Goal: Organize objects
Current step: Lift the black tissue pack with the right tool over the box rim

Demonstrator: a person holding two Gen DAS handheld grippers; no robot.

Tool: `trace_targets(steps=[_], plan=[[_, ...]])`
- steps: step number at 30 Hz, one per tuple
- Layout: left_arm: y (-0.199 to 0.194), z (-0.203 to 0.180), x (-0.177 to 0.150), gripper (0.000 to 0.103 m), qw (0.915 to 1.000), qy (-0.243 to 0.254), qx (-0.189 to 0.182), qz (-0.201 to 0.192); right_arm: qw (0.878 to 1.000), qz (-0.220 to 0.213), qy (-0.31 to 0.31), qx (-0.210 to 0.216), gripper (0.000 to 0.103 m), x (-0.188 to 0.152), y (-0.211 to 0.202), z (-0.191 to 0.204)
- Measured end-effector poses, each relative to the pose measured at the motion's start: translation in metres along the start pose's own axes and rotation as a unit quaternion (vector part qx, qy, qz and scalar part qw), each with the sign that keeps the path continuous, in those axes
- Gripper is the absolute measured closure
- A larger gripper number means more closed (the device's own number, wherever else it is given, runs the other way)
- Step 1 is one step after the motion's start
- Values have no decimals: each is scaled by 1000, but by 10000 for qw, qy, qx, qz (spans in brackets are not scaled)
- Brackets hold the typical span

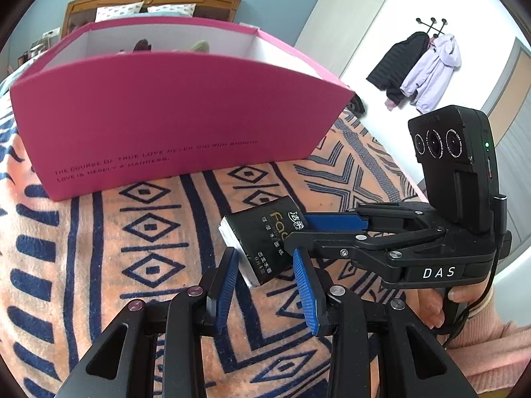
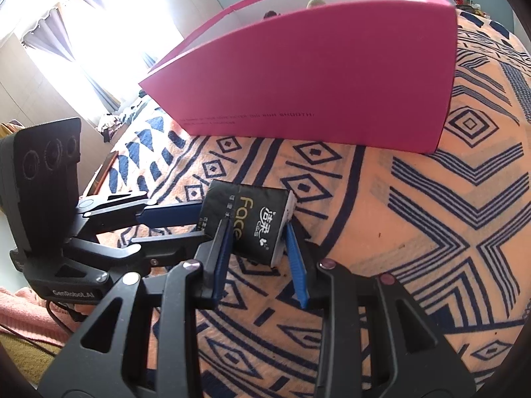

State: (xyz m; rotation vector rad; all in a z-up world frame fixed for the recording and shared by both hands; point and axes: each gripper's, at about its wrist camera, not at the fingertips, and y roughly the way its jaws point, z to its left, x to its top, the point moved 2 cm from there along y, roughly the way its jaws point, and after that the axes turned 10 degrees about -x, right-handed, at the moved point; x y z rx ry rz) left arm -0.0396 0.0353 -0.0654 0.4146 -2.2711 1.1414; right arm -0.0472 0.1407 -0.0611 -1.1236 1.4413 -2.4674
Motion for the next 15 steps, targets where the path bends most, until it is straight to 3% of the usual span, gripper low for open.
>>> trace_targets(steps=[15], plan=[[-15, -19, 14, 68, 9993, 325, 14, -163, 9990, -427, -45, -76, 67, 5, -32, 1]])
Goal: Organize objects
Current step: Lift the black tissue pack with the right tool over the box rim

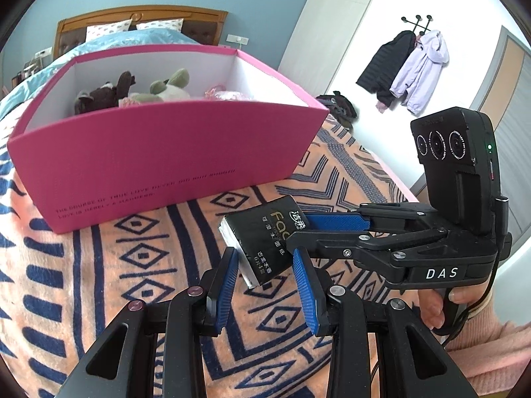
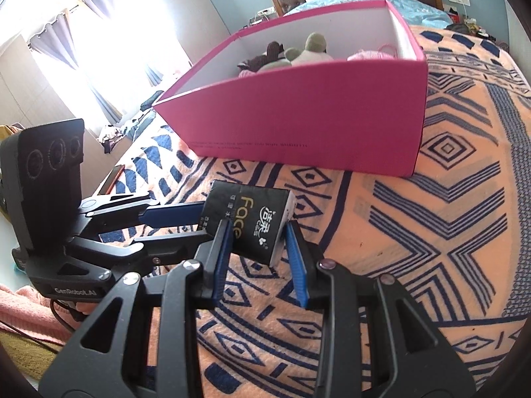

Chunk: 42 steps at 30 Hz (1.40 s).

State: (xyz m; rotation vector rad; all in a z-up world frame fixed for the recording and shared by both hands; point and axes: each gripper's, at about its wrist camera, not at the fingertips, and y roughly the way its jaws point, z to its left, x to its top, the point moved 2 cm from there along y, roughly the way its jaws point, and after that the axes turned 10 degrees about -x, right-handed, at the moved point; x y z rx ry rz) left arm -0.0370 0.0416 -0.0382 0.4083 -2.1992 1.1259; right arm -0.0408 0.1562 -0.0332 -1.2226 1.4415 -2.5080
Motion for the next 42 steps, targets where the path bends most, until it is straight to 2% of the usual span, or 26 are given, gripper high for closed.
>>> trace_targets(steps=[42], plan=[[-28, -19, 56, 68, 9966, 541, 94, -616, 9959, -793, -380, -231, 67, 51, -39, 8]])
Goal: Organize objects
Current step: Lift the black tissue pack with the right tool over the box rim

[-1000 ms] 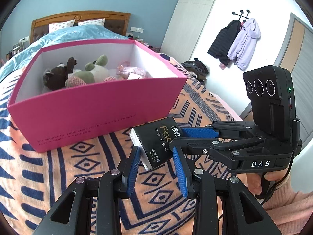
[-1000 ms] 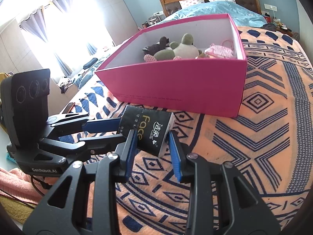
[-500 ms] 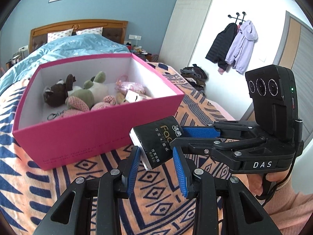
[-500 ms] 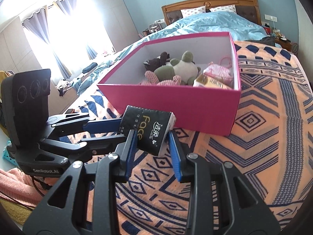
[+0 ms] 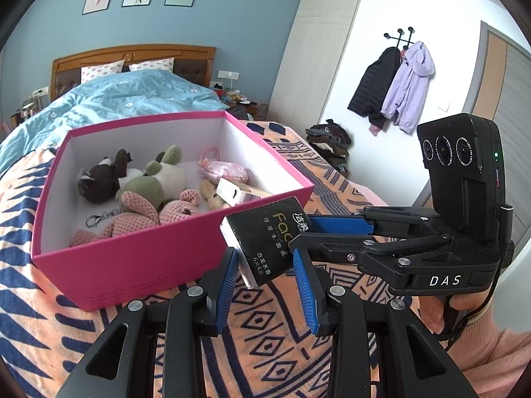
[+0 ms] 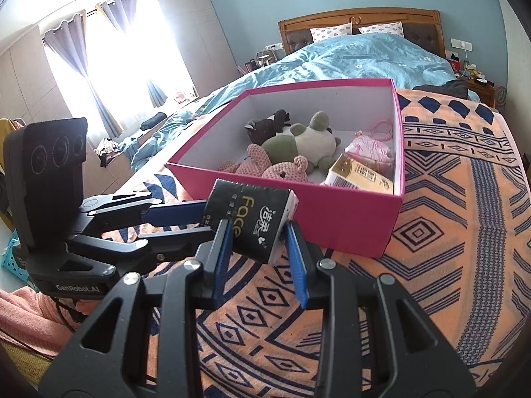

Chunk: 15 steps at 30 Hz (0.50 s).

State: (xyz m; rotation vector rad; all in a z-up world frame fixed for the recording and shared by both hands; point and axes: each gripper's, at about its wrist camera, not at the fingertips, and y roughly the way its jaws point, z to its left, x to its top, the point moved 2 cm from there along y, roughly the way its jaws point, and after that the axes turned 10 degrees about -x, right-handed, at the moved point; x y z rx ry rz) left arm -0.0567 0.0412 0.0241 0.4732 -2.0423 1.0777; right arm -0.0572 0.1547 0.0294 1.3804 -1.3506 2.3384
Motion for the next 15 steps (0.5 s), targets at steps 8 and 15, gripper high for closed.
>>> trace_targets(steps=[8, 15], plan=[[-1, 0, 11, 68, 9999, 105, 17, -109, 9999, -112, -51, -20, 67, 11, -3, -1], [-2, 4, 21, 68, 9997, 175, 59, -183, 9998, -177, -46, 28, 67, 22, -2, -4]])
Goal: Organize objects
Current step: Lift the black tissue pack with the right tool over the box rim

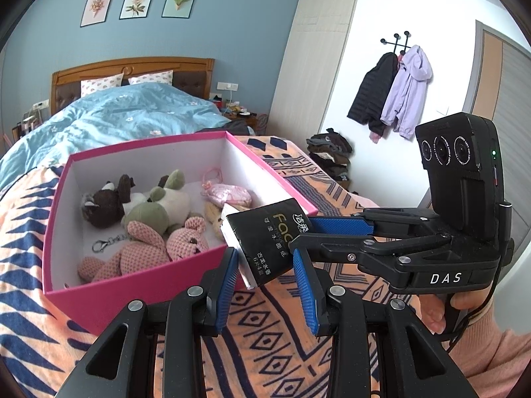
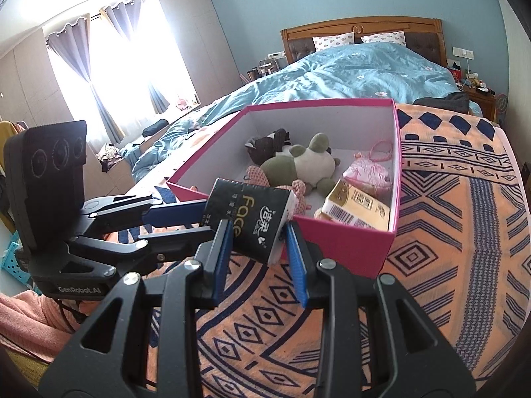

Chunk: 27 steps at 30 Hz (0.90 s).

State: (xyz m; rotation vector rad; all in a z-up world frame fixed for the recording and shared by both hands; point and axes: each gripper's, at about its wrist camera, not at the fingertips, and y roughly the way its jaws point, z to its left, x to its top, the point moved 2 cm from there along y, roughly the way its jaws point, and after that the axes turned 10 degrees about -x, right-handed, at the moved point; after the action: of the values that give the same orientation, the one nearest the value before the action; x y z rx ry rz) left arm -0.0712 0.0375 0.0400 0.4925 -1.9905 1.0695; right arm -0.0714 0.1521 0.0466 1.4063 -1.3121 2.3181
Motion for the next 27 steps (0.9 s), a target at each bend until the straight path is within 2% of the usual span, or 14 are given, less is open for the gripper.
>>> trace_targets(steps=[27], plan=[[6, 14, 20, 69, 9998, 39, 168, -132, 10000, -24, -59, -9, 67, 27, 13, -4]])
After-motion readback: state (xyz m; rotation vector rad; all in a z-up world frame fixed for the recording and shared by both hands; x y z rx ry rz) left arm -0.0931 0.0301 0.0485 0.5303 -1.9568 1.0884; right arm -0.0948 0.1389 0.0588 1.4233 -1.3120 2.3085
